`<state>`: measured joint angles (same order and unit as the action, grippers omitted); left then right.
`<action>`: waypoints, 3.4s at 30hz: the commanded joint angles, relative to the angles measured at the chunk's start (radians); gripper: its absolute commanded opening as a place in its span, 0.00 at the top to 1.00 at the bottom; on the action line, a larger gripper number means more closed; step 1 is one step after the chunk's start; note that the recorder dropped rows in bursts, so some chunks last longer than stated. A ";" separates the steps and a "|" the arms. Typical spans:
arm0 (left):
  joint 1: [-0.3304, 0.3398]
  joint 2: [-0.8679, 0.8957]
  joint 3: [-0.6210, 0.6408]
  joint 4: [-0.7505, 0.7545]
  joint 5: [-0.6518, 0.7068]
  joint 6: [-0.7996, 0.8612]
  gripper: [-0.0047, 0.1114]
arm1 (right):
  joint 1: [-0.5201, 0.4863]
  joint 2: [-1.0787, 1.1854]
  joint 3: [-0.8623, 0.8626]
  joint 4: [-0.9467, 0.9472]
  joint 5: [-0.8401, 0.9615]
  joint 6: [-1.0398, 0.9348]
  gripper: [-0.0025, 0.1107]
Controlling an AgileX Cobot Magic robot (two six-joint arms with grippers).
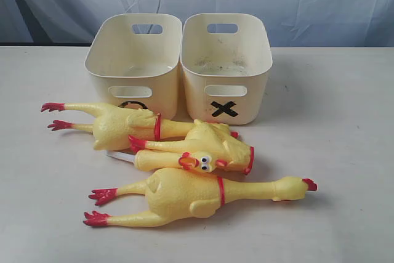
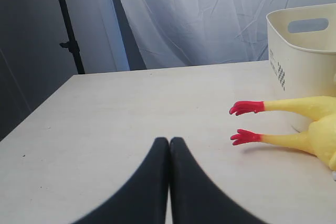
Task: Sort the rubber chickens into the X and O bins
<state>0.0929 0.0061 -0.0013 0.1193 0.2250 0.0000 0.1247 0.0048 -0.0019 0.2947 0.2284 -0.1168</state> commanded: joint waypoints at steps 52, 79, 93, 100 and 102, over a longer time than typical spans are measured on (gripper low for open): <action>0.004 -0.006 0.001 -0.007 -0.009 0.000 0.96 | -0.004 -0.005 0.002 0.132 -0.126 -0.003 0.99; 0.004 -0.006 0.001 -0.007 -0.009 0.000 0.96 | 0.025 0.061 -0.292 0.393 0.240 -0.219 0.99; 0.004 -0.006 0.001 -0.007 -0.009 0.000 0.96 | 0.231 0.708 -0.534 0.278 0.594 -0.435 0.99; 0.004 -0.006 0.001 -0.007 -0.009 0.000 0.96 | 0.358 1.014 -0.552 0.224 0.531 -0.520 0.99; 0.004 -0.006 0.001 -0.007 -0.009 0.000 0.96 | 0.394 1.075 -0.564 0.195 0.487 -0.538 0.99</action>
<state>0.0929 0.0061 -0.0013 0.1193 0.2250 0.0000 0.4769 1.0085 -0.5474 0.5297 0.7713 -0.6186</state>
